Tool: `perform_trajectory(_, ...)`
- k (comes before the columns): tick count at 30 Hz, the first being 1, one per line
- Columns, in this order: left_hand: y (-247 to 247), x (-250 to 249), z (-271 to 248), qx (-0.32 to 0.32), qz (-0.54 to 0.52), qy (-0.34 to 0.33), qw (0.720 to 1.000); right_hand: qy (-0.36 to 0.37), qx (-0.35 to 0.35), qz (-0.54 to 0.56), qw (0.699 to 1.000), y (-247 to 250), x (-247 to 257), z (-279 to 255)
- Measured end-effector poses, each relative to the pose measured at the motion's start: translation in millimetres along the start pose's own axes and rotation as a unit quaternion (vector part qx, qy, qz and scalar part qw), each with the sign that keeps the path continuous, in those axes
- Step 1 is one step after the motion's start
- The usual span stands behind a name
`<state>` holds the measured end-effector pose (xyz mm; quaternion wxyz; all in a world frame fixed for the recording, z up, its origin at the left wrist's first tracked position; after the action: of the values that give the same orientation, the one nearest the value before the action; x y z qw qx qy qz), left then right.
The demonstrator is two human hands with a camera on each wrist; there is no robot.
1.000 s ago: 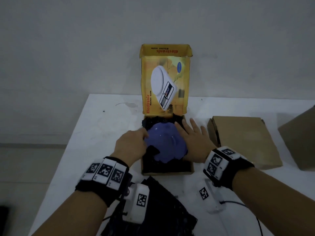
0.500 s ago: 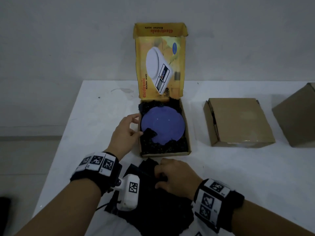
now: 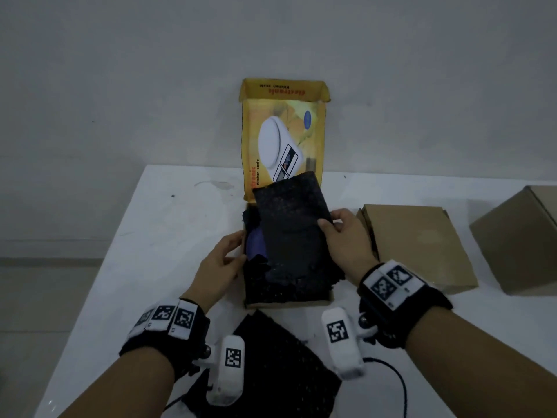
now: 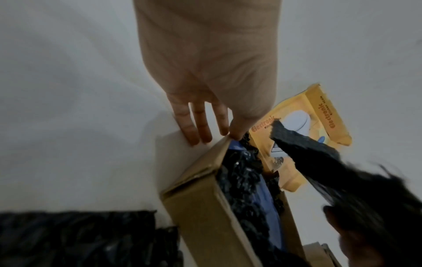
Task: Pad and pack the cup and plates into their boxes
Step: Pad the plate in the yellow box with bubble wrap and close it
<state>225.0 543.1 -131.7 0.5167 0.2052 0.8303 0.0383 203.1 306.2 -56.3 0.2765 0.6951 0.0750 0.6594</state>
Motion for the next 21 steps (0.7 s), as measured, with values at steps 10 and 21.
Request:
perform_trajectory(10,-17,1,4,-0.09,0.11,-0.075,0.987,0.275,0.286,-0.346,0.85,-43,-9,-6)
perform_trajectory(21,-17,15,12,-0.094,0.152,-0.103,0.978,0.207,0.432,-0.475,0.738,-58,-34,-7)
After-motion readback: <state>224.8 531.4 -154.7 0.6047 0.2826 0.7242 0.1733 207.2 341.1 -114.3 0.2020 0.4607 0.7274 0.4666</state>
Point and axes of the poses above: each hand's wrist, its own z-axis towards the middle knuckle, its own y-axis out of the back of the hand, x = y × z, the point moved 1 cm from there along z, towards the middle knuckle, and after that the axes turned 15 degrees about y, right-handed, at the moved point
